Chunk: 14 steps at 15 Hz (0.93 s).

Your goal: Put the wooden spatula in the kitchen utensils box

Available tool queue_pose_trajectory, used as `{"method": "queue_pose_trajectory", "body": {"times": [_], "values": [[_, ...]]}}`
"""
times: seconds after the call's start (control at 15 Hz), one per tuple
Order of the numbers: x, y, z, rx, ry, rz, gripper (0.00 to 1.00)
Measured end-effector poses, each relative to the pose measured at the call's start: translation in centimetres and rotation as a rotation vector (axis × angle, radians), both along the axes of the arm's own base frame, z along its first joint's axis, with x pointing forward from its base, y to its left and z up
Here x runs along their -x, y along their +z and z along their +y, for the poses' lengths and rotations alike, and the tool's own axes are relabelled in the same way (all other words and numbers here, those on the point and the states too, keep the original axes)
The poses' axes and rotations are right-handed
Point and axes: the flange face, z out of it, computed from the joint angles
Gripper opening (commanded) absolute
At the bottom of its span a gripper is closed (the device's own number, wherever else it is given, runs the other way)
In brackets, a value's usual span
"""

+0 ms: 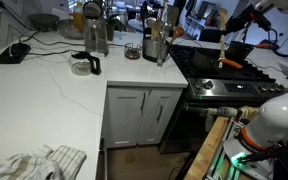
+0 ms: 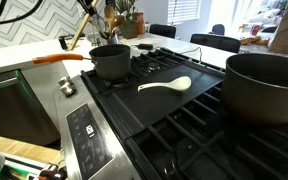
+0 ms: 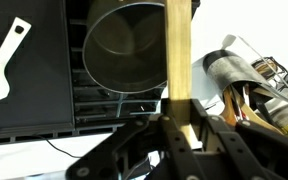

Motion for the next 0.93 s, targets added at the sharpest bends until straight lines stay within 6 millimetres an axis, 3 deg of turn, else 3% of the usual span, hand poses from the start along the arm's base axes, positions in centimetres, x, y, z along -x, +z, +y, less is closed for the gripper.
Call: {"method": "queue_pose_trajectory", "body": {"times": [0.2, 0.6, 0.8, 0.93], "values": [[-3.0, 1.4, 2.8, 0.064, 0.067, -0.064, 0.06], [-9.9, 3.8, 11.5, 0.268, 0.187, -0.300, 0.06], [-11.7, 3.5, 13.4, 0.364, 0.171, -0.446, 0.06], [-12.8, 2.3, 14.2, 0.412, 0.152, -0.513, 0.06]]}}
